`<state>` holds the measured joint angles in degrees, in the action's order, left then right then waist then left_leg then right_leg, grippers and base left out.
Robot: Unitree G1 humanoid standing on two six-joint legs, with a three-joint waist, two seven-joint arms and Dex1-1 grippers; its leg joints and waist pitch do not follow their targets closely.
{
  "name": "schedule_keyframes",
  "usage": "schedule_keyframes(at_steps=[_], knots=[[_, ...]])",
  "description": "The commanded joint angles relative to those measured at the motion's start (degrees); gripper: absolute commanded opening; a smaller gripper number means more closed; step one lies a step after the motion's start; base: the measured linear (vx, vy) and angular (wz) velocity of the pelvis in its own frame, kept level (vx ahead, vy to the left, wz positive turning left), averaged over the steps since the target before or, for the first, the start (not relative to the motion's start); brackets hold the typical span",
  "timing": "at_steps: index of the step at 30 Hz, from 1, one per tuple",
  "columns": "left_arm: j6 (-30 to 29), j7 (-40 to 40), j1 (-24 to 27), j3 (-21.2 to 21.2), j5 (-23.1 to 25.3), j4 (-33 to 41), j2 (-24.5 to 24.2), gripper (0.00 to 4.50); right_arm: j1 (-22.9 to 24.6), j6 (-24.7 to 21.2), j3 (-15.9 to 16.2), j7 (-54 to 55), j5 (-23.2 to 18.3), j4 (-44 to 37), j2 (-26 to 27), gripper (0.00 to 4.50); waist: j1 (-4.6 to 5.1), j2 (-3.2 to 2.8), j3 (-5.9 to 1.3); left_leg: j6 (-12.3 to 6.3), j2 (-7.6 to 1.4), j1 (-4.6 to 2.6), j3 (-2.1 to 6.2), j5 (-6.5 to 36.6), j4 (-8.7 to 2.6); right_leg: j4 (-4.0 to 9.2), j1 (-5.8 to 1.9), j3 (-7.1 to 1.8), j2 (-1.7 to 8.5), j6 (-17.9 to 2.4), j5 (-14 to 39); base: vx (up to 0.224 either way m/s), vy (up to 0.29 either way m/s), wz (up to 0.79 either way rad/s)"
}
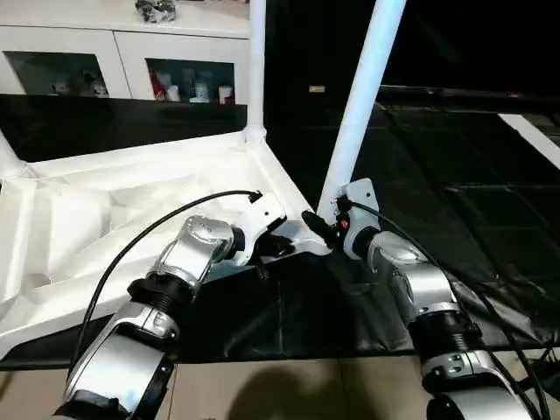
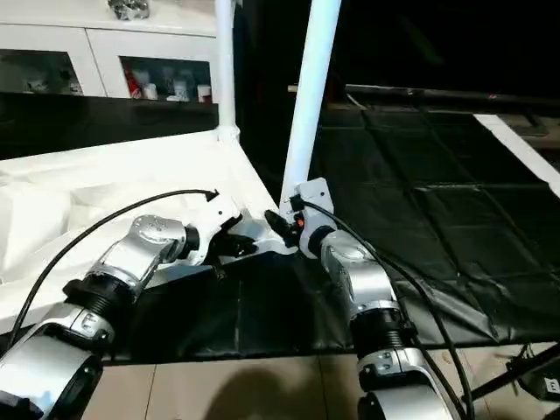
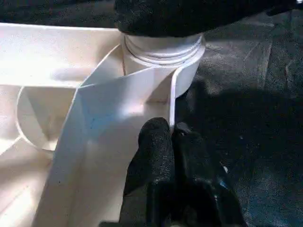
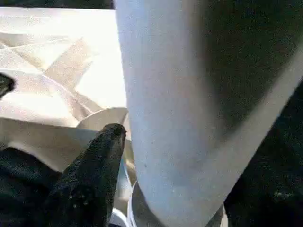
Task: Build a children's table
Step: Rotate leg to tighten
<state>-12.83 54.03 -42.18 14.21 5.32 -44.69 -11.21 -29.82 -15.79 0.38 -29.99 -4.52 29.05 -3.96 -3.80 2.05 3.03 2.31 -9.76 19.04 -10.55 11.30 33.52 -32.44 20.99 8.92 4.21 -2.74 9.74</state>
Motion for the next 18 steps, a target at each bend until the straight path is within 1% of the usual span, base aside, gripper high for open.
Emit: schedule_keyframes(at_steps=[1, 2, 3, 4, 5, 6, 7, 8, 9, 10, 11, 12, 13, 14, 15, 17, 18], knots=[[2.0, -0.6, -0.4, 0.4, -0.7, 0.3, 1.1, 0.0, 1.3, -0.4, 4.2, -6.2, -2.4, -1.2, 1.6, 3.32, -0.38, -0.27, -3.17, -0.91, -4.79, -0.47, 2.13, 13.6, -4.21, 4.93, -1.76, -5.27, 7.37, -6.0, 22.2, 0.0, 0.0, 0.0], [2.7, 1.2, 0.0, 0.8, -0.7, 0.7, 0.1, 0.0, 2.4, -0.3, 3.7, -8.8, -3.4, -2.4, -0.3, 3.41, -0.64, -0.19, -3.21, -1.36, -4.73, -0.4, 2.02, 12.9, -4.1, 4.77, -1.77, -5.36, 7.26, -6.0, 22.1, 0.0, 0.0, 0.0], [2.7, 1.2, 0.0, 0.8, -0.7, 0.7, 0.1, 0.0, 2.4, -0.3, 3.7, -8.8, -3.4, -2.4, -0.3, 3.49, -0.7, -0.12, -3.2, -1.51, -4.79, -0.3, 2.06, 12.6, -4.11, 4.65, -1.83, -5.38, 7.26, -6.0, 22.0, 0.0, 0.0, 0.0], [3.5, 2.7, 0.3, 1.1, -0.6, 1.0, -0.7, 0.0, 2.9, -0.1, 3.4, -10.7, -4.1, -3.2, -1.7, 3.59, -0.78, -0.14, -3.23, -1.61, -4.77, -0.12, 2.07, 12.1, -4.1, 4.54, -1.91, -5.39, 7.27, -6.0, 21.9, 0.0, 0.0, 0.0], [4.0, 4.1, 0.6, 1.4, -0.6, 1.3, -1.5, 0.0, 3.5, 0.1, 3.2, -13.4, -4.7, -4.0, -3.6, 3.78, -1.0, -0.13, -3.37, -1.84, -4.7, 0.13, 2.06, 11.0, -4.07, 4.43, -2.17, -5.36, 7.25, -5.6, 21.4, 0.0, 0.0, 0.0], [4.1, 4.9, 0.8, 1.6, -0.6, 1.4, -2.0, 0.0, 3.9, 0.1, 3.1, -15.0, -5.1, -4.5, -4.7, 3.78, -1.28, -0.21, -3.51, -2.21, -4.77, 0.21, 2.08, 9.8, -4.05, 4.11, -2.34, -5.33, 7.16, -5.6, 19.5, 0.0, 0.0, 0.0], [5.1, 5.7, 0.9, 1.7, -0.5, 1.4, -2.5, 0.0, 4.2, 0.6, 3.1, -17.3, -5.3, -4.9, -6.3, 3.95, -1.35, -0.21, -3.61, -2.54, -4.89, 0.16, 2.01, 9.2, -4.02, 3.92, -2.26, -5.38, 7.1, -6.0, 18.1, 0.0, 0.0, 0.0], [6.2, 6.6, 1.0, 1.8, -0.6, 1.5, -2.9, 0.0, 4.4, 0.9, 3.0, -19.4, -5.5, -5.1, -7.8, 3.95, -1.41, -0.12, -3.61, -2.92, -4.9, 0.38, 2.0, 8.1, -3.98, 3.55, -2.42, -5.32, 6.92, -6.5, 15.8, 0.0, 0.0, 0.0], [6.4, 8.0, 1.1, 2.0, -0.7, 1.7, -3.5, 0.0, 4.6, 1.2, 2.8, -21.7, -5.9, -5.4, -9.4, 4.05, -1.51, -0.3, -3.76, -3.27, -4.89, 0.4, 1.97, 7.4, -3.87, 3.32, -2.48, -5.29, 6.9, -7.2, 13.8, 0.0, 0.0, 0.0], [6.9, 9.3, 1.2, 2.3, -0.7, 1.9, -4.0, 0.0, 4.6, 1.4, 2.6, -23.5, -6.3, -5.6, -10.6, 4.14, -1.46, -0.21, -3.89, -3.46, -4.88, 0.51, 1.89, 6.8, -3.76, 3.06, -2.5, -5.35, 6.94, -7.6, 12.5, 0.0, 0.0, 0.0], [8.4, 12.0, 1.5, 3.0, -0.8, 2.3, -5.1, 0.0, 4.4, 2.2, 2.6, -26.5, -6.5, -5.3, -12.6, 4.23, -1.56, -0.37, -3.94, -3.86, -4.86, 0.62, 1.91, 6.1, -3.68, 2.85, -2.47, -5.27, 6.89, -8.5, 10.8, 0.0, 0.0, 0.0], [9.2, 14.2, 1.7, 3.6, -0.8, 2.7, -6.0, 0.0, 4.2, 2.8, 2.6, -28.7, -6.7, -5.0, -14.1, 4.31, -1.67, -0.31, -3.97, -4.26, -4.79, 0.65, 1.75, 6.0, -3.58, 2.8, -2.51, -5.2, 6.85, -9.1, 10.1, 0.0, 0.0, 0.0], [9.7, 15.2, 1.9, 3.8, -0.9, 2.9, -6.3, 0.0, 4.1, 3.0, 2.6, -29.6, -6.7, -4.9, -14.7, 4.42, -1.76, -0.31, -3.94, -4.4, -4.85, 0.74, 1.72, 6.1, -3.56, 2.77, -2.55, -5.18, 6.84, -9.2, 10.1, 0.0, 0.0, 0.0], [11.0, 18.2, 2.3, 4.7, -1.1, 3.6, -7.5, 0.0, 3.7, 3.6, 2.8, -31.9, -6.8, -4.5, -16.1, 4.42, -1.93, -0.38, -3.97, -4.58, -4.99, 0.78, 1.65, 5.9, -3.49, 2.74, -2.41, -5.11, 6.77, -9.2, 10.0, 0.0, 0.0, 0.0], [11.5, 20.0, 2.5, 5.3, -1.1, 4.1, -8.2, 0.0, 3.4, 4.3, 3.1, -33.1, -6.6, -4.0, -16.8, 4.42, -2.08, -0.58, -3.93, -4.45, -5.13, 0.63, 1.65, 6.0, -3.53, 2.73, -2.26, -5.08, 6.68, -9.3, 10.0, 0.0, 0.0, 0.0], [12.1, 21.8, 2.8, 6.0, -1.1, 4.5, -9.0, 0.0, 3.0, 4.9, 3.6, -34.6, -6.7, -3.6, -17.6, 4.42, -2.23, -0.59, -3.86, -3.95, -5.3, 0.55, 1.65, 6.9, -3.59, 2.68, -2.16, -5.07, 6.73, -9.5, 10.5, 0.0, 0.0, 0.0], [12.9, 23.0, 2.9, 6.4, -1.0, 4.7, -9.6, 0.0, 2.7, 5.1, 3.8, -35.6, -6.7, -3.2, -18.0, 4.42, -2.45, -0.65, -3.84, -3.57, -5.28, 0.34, 1.6, 7.6, -3.59, 2.76, -2.01, -5.06, 6.72, -9.7, 11.0, 0.0, 0.0, 0.0]])
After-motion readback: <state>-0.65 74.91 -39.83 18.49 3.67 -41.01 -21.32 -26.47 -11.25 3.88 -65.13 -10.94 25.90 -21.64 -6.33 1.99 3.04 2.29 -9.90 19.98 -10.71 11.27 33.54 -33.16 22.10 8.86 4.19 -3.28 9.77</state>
